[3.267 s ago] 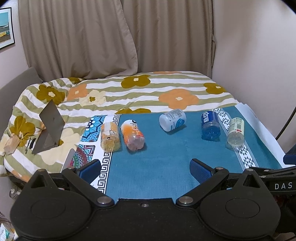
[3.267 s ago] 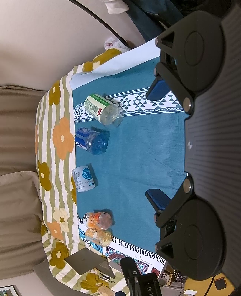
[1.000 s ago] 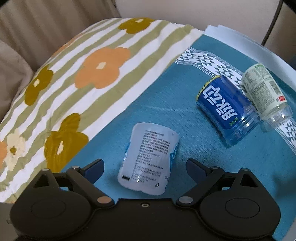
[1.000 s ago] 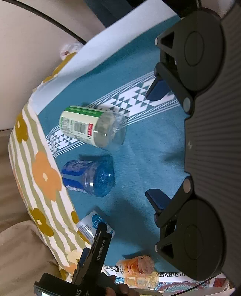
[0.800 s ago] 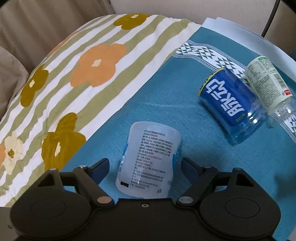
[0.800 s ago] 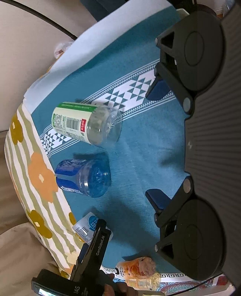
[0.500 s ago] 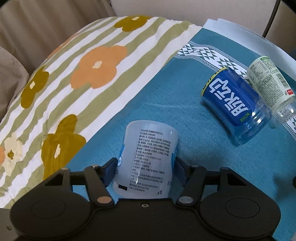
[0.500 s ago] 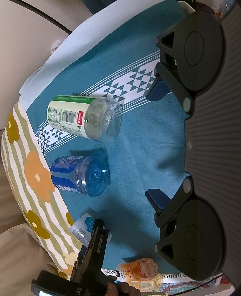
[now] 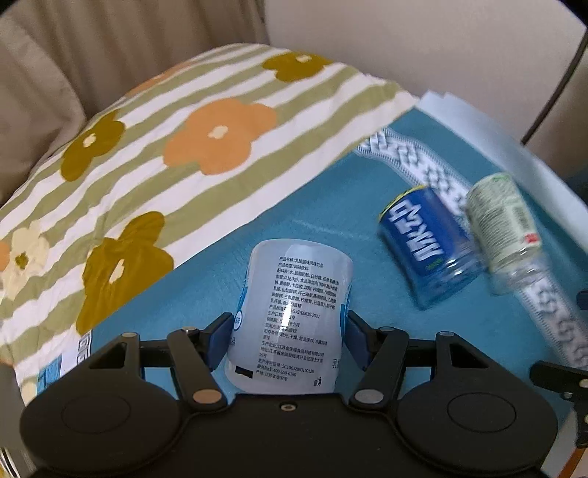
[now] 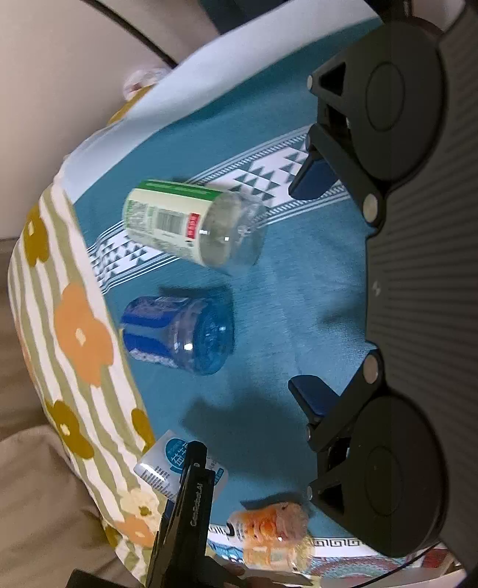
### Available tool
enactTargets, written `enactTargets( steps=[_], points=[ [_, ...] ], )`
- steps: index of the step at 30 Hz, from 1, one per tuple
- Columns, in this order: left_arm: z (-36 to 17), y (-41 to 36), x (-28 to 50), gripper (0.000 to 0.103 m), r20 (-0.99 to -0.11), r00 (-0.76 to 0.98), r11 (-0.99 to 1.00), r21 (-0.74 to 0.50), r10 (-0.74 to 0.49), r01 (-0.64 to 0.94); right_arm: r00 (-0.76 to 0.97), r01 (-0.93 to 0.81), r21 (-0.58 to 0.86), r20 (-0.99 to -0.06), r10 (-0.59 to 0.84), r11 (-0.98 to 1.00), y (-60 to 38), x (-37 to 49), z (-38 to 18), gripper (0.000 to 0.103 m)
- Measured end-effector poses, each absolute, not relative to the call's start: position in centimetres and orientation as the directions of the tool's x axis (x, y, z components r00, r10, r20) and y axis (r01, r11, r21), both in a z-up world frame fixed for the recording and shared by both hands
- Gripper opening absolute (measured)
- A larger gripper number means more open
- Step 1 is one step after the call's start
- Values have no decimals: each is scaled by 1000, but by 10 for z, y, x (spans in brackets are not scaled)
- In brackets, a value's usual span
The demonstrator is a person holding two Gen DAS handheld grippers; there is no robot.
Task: Flip cup upright
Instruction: 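Carry the white cup with the left gripper, lower it and open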
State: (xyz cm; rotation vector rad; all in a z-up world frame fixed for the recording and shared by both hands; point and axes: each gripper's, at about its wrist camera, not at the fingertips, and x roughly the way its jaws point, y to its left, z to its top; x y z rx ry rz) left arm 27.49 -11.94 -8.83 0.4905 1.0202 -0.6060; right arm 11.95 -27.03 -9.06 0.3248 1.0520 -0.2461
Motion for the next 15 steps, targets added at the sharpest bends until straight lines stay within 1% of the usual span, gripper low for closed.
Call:
enactTargets(
  steps=[8, 15],
  points=[
    [-51, -114, 222, 68, -865, 450, 841, 64, -222, 537, 520, 238, 148, -854, 3, 960, -283, 106, -64, 103],
    [-48, -107, 175, 68, -855, 481, 930, -2, -193, 368, 543, 101, 142, -837, 65, 985, -291, 95, -57, 103]
  ],
)
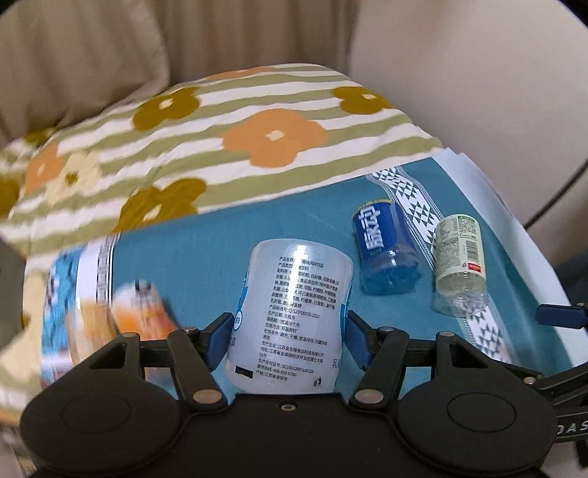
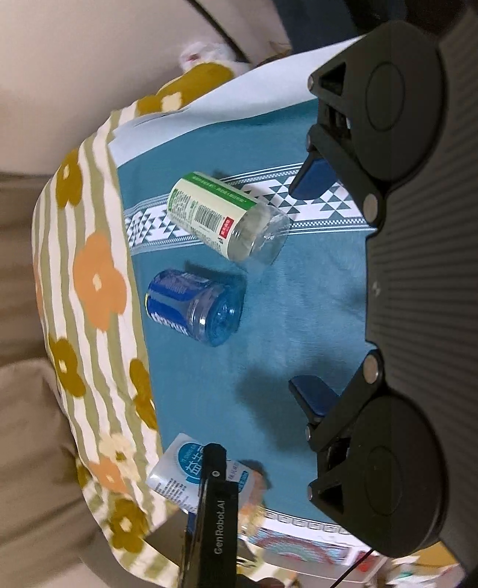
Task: Flip cup upright
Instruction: 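Carry the white cup with the left gripper, lower it and open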
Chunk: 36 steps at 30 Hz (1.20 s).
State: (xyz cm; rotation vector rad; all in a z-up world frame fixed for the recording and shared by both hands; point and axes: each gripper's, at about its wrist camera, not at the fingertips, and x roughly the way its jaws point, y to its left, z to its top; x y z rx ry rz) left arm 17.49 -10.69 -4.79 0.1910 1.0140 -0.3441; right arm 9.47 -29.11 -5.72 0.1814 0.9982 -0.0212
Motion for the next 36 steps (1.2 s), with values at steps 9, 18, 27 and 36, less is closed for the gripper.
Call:
enactTargets(
  steps=[9, 18, 27, 36],
  points=[
    [-85, -103, 134, 68, -883, 428, 974, -119, -192, 192, 520, 10, 125, -848, 102, 992, -294, 82, -72, 103],
    [-124, -101, 135, 68, -904, 387, 983, -156, -181, 97, 464, 38, 124, -881, 92, 992, -293, 73, -100, 103],
    [-132, -112, 135, 68, -909, 386, 987, -139, -158, 78, 446, 87, 132, -891, 80, 987, -296, 72, -110, 103],
    [-131, -119, 135, 90, -911, 388, 988, -98, -136, 116, 452, 111, 139, -889, 75, 984, -301, 75, -108, 103]
  ],
)
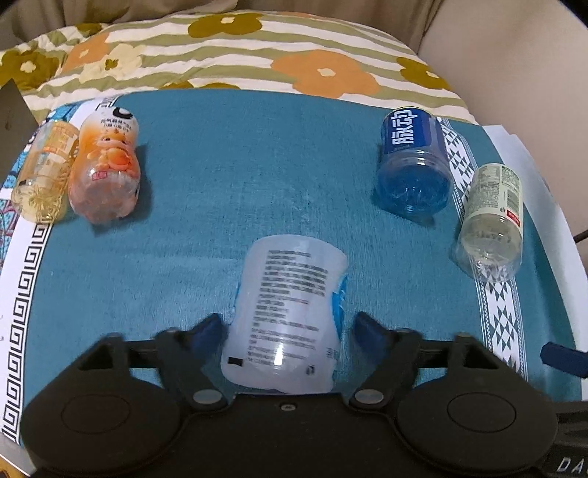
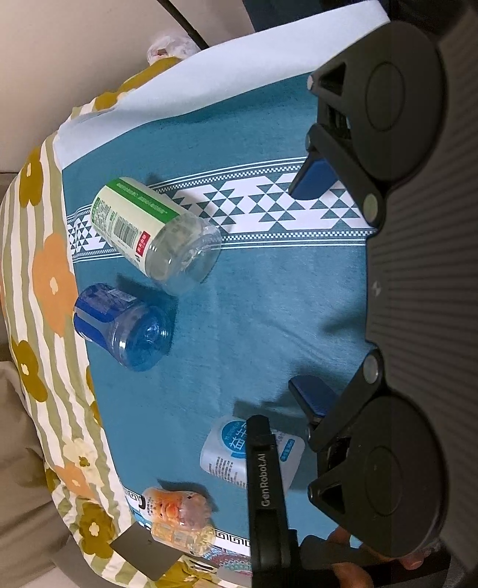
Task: Flip cup upright
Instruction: 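Carry the white cup with the left gripper, lower it and open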
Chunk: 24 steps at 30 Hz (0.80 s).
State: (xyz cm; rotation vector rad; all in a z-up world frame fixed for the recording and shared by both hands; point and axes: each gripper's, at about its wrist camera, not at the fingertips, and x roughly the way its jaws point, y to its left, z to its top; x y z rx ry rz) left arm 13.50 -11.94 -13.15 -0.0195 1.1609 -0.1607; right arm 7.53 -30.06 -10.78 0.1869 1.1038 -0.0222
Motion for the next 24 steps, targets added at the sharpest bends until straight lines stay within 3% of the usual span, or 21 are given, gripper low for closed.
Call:
enactTargets(
  steps=[24],
  points=[
    [-114, -120, 121, 93, -886, 428, 978, -115, -179, 171, 460, 116, 137, -885, 69, 984, -304, 77, -105, 103]
  ],
)
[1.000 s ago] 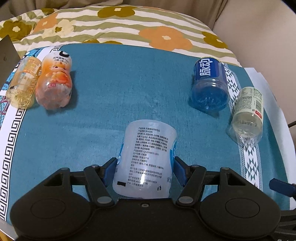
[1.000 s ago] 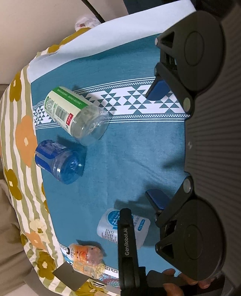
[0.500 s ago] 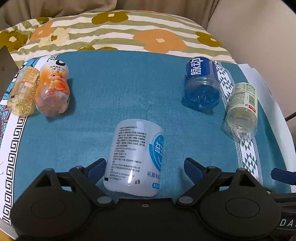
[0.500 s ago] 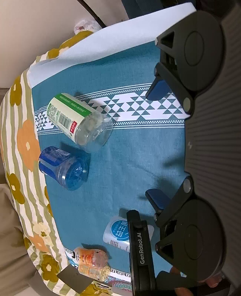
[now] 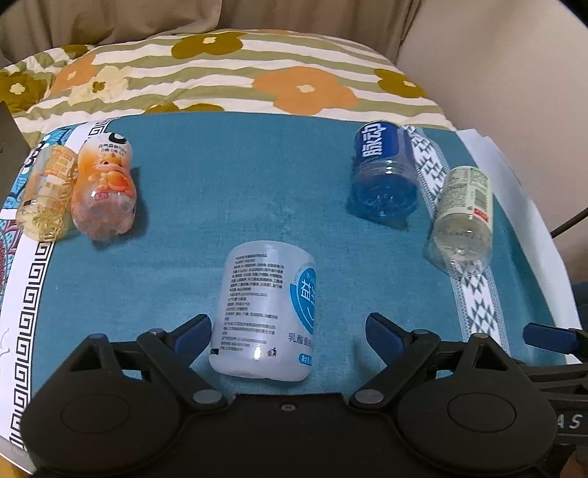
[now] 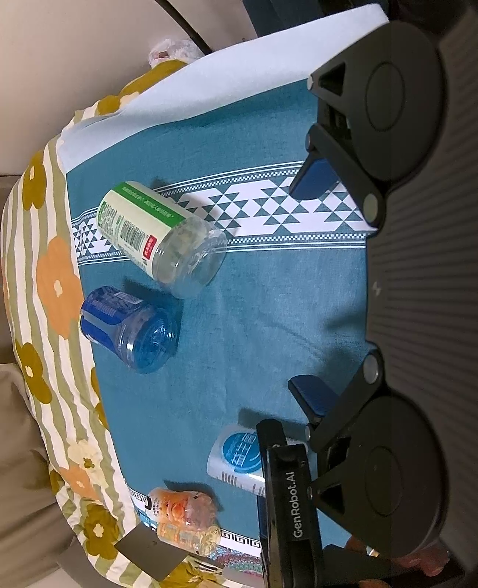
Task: Flip cup upright
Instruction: 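Carry the white cup with the left gripper, lower it and open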
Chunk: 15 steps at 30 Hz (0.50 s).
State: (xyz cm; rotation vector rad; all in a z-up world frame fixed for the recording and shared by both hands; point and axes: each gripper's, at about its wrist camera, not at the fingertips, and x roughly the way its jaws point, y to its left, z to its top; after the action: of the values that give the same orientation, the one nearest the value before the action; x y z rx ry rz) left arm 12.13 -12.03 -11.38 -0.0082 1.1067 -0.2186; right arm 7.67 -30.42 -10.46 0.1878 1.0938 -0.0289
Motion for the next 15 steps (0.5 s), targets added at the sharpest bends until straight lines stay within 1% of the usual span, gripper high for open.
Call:
enactTargets(
  steps=[8, 15],
  points=[
    [-107, -107, 117, 94, -886, 425, 976, -116, -186, 184, 473, 116, 144, -878, 72, 983, -300, 84, -95, 103],
    [-107, -92, 118, 94, -881, 423, 973, -146, -211, 181, 513, 88, 140, -855, 76, 986, -291, 105, -74, 103]
  ],
)
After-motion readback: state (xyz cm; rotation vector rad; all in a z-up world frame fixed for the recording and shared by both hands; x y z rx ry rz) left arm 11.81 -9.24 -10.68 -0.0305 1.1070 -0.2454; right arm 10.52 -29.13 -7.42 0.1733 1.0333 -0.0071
